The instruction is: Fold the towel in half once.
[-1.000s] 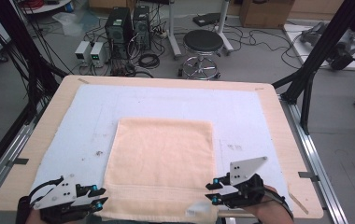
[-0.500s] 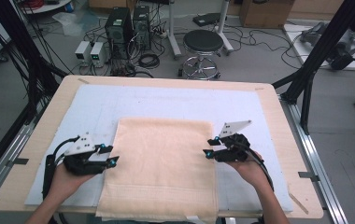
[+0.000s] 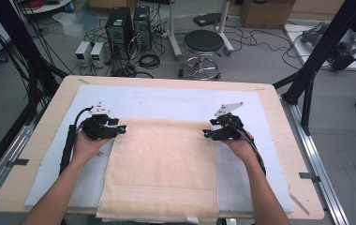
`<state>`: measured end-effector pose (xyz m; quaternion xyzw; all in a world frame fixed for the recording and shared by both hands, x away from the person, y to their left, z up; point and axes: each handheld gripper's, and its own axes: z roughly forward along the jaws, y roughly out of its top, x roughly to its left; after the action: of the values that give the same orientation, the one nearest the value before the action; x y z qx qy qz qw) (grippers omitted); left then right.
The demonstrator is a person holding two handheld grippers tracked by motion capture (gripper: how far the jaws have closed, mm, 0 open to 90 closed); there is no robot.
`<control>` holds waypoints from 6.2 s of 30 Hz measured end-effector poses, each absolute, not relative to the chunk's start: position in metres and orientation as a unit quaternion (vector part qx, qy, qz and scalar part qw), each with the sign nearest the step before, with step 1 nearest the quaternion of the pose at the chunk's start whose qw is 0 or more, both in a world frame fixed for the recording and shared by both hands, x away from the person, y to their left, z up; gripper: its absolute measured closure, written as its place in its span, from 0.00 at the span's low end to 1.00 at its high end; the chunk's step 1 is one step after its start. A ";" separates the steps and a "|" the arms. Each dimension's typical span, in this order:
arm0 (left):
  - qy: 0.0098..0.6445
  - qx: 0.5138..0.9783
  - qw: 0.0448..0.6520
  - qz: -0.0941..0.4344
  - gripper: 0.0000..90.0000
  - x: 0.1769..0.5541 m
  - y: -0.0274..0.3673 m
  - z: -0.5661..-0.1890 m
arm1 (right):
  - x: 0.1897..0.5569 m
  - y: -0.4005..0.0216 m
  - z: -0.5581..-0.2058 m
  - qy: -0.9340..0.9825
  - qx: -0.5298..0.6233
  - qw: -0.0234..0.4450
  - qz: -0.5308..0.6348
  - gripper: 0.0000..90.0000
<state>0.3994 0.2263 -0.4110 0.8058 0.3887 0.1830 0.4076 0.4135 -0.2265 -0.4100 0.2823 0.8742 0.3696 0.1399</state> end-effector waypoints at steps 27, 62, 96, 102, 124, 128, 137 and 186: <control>0.421 0.769 0.416 0.241 0.89 0.469 0.213 -0.355 | 0.490 -0.222 -0.362 0.864 0.320 0.150 0.358 0.82; 0.310 0.813 0.466 0.160 0.43 0.334 0.234 -0.384 | 0.354 -0.221 -0.361 0.878 0.241 0.146 0.387 0.43; 0.248 0.868 0.419 0.100 0.79 0.269 0.233 -0.441 | 0.288 -0.210 -0.437 0.905 0.189 0.072 0.373 0.82; 0.245 0.869 0.419 0.098 0.93 0.269 0.231 -0.439 | 0.289 -0.210 -0.434 0.907 0.187 0.072 0.370 0.94; 0.215 0.842 0.482 0.111 0.94 0.237 0.241 -0.393 | 0.267 -0.223 -0.371 0.895 0.161 0.086 0.407 0.95; 0.212 0.844 0.480 0.106 0.92 0.229 0.243 -0.395 | 0.254 -0.223 -0.363 0.900 0.145 0.067 0.406 0.90; 0.249 0.850 0.454 0.095 0.71 0.242 0.248 -0.416 | 0.265 -0.225 -0.391 0.899 0.175 0.054 0.398 0.70; 0.323 0.815 0.462 0.131 0.31 0.315 0.232 -0.400 | 0.345 -0.207 -0.392 0.859 0.262 0.122 0.423 0.27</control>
<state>0.3155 0.2317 -0.3999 0.8152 0.3231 0.1315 0.4624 0.3454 -0.2072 -0.3922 0.2619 0.8586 0.4233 0.1222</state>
